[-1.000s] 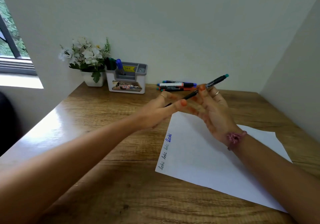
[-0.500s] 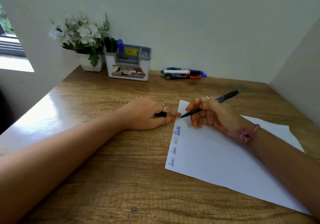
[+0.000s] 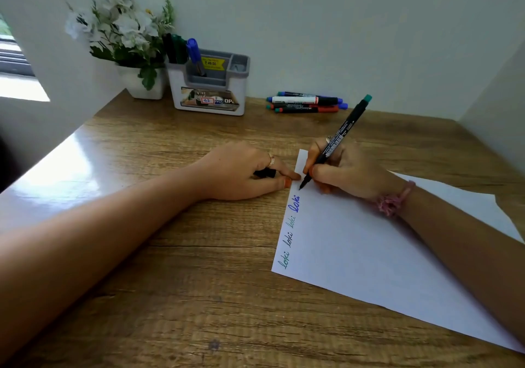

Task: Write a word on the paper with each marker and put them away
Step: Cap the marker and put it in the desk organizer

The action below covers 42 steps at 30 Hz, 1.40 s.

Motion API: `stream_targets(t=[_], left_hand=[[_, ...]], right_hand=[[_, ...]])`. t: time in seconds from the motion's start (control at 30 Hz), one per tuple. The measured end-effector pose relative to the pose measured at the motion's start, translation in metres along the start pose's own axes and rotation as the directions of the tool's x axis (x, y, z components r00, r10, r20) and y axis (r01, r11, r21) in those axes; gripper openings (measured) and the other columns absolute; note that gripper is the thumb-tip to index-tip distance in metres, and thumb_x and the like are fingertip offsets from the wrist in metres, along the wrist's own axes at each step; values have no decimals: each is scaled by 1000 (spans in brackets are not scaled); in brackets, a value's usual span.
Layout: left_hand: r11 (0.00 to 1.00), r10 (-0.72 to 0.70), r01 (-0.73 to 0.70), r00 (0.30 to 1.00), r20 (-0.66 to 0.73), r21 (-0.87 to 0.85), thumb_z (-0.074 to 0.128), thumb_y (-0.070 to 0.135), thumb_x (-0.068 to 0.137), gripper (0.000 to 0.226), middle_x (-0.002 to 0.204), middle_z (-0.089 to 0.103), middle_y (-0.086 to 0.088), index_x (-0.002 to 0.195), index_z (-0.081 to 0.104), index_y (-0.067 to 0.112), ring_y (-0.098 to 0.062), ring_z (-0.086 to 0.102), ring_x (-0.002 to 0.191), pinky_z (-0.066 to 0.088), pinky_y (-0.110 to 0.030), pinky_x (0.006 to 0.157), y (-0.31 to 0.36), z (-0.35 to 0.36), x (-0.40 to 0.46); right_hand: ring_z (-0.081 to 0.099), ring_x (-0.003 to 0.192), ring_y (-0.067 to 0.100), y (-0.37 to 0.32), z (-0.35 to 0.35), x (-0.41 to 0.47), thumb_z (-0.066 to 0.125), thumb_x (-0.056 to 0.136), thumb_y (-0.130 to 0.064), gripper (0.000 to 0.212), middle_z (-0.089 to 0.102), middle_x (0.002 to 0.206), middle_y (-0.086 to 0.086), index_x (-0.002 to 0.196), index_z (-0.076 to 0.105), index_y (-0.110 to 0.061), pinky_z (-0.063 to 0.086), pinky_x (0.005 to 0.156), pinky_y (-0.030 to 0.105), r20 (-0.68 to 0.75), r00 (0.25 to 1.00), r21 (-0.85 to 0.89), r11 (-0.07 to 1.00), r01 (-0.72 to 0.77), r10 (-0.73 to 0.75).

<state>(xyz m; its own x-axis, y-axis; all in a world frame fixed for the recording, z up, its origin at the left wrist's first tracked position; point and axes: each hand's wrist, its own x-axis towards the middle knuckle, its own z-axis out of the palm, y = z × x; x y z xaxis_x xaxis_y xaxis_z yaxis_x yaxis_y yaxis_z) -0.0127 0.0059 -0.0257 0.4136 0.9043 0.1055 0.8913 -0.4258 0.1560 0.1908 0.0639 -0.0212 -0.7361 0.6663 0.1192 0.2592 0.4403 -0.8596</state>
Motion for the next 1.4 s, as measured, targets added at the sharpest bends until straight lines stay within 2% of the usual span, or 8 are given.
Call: stream_targets(t=[0.2, 0.37, 0.6, 0.73, 0.9, 1.03, 1.2, 1.4], left_hand=[[1000, 3, -4, 1000, -23, -18, 43, 48, 92, 30, 57, 48, 12, 121, 47, 53, -5, 46, 51, 27, -21, 49, 0, 0, -1], [1000, -8, 8, 1000, -14, 6, 43, 49, 92, 32, 53, 41, 13, 123, 47, 52, -3, 44, 49, 24, -19, 47, 1, -1, -1], [1000, -4, 4, 1000, -6, -17, 43, 50, 91, 32, 65, 59, 6, 122, 51, 49, -7, 48, 53, 37, -26, 52, -2, 1, 0], [999, -1, 0, 1000, -6, -33, 42, 51, 91, 33, 64, 59, 6, 122, 49, 51, -8, 48, 52, 37, -26, 52, -2, 1, -1], [1000, -5, 5, 1000, 8, -16, 42, 50, 92, 31, 60, 50, 11, 122, 46, 52, -6, 45, 52, 33, -23, 50, 0, 0, 0], [1000, -3, 3, 1000, -4, -27, 43, 50, 91, 33, 62, 54, 10, 123, 50, 49, -6, 45, 51, 36, -25, 52, -1, 0, -1], [1000, -5, 5, 1000, -15, -24, 43, 49, 92, 33, 54, 45, 15, 123, 52, 48, -3, 43, 48, 30, -22, 50, 0, 0, 0], [1000, -8, 8, 1000, 2, -29, 42, 50, 91, 34, 60, 53, 11, 123, 50, 49, -6, 45, 50, 34, -24, 51, 0, 0, 0]], right_hand=[[52, 42, 2, -4, 4, -1, 52, 73, -6, 5, 60, 51, -15, 75, 54, -10, 40, 43, 12, 4, 1000, -6, 1000, 6, -6], [50, 42, 0, -5, 2, -3, 52, 84, 11, 20, 61, 52, -21, 75, 53, -7, 38, 44, 10, 27, 1000, -41, 999, -6, 7], [49, 42, 0, -2, 4, 0, 52, 84, 11, 24, 58, 48, -13, 76, 55, -11, 37, 45, 10, -9, 1000, -39, 999, -7, 7], [48, 43, -1, -2, 4, -1, 53, 80, 5, 10, 60, 52, -20, 79, 52, -5, 37, 45, 10, 12, 1000, -6, 1000, 4, -4], [47, 41, 0, -1, 3, 0, 51, 83, 13, 26, 60, 51, -18, 74, 53, -11, 37, 43, 12, -15, 1000, -10, 1000, -8, 8], [48, 42, 0, -1, 3, -1, 50, 84, 14, 28, 61, 52, -18, 74, 52, -11, 38, 44, 11, -40, 999, -6, 1000, -18, 17], [49, 42, 0, -3, 4, -1, 51, 84, 13, 23, 59, 50, -17, 75, 54, -8, 37, 44, 10, -53, 999, -34, 999, -7, 5], [48, 41, 0, -5, 4, -1, 50, 84, 14, 23, 60, 50, -18, 75, 53, -7, 37, 43, 10, -48, 999, -33, 999, -16, 14]])
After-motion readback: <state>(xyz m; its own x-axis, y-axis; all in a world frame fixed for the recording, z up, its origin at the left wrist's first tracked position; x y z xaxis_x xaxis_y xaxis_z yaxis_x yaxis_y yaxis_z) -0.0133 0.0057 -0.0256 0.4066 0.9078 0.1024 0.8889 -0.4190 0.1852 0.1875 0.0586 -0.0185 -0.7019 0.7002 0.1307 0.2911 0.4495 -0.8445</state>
